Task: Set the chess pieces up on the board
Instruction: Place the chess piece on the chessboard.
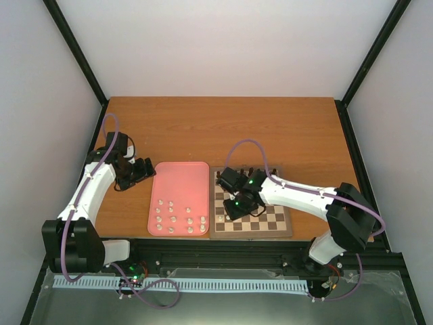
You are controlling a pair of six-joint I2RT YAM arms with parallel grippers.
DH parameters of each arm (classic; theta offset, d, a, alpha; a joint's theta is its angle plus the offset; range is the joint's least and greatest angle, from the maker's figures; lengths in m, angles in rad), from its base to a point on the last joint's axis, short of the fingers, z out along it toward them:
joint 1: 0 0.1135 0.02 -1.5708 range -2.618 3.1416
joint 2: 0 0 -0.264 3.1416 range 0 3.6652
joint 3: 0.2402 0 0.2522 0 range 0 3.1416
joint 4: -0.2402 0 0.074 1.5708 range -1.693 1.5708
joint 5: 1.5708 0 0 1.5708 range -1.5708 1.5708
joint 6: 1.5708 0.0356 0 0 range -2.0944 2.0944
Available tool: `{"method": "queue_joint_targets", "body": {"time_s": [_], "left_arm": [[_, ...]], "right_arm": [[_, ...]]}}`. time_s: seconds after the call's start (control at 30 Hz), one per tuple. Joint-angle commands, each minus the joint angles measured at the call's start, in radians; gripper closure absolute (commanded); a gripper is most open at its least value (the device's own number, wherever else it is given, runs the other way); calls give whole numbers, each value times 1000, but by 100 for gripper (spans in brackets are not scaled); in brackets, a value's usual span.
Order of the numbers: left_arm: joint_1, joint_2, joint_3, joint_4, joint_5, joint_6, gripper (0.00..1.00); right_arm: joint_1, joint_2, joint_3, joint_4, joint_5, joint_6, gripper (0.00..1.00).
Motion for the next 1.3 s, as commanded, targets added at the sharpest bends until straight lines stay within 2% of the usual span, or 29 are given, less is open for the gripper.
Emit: {"method": "queue_joint_targets", "body": {"time_s": [0.0, 0.3, 1.27], "left_arm": [[4, -2, 21, 11, 7, -11, 0], [3, -1, 18, 13, 12, -14, 0], [4, 4, 20, 15, 9, -10, 0]], "right_arm": [[10, 1, -19, 11, 2, 28, 97], [10, 2, -60, 27, -7, 38, 97], [10, 72, -4, 15, 66, 16, 96]]}}
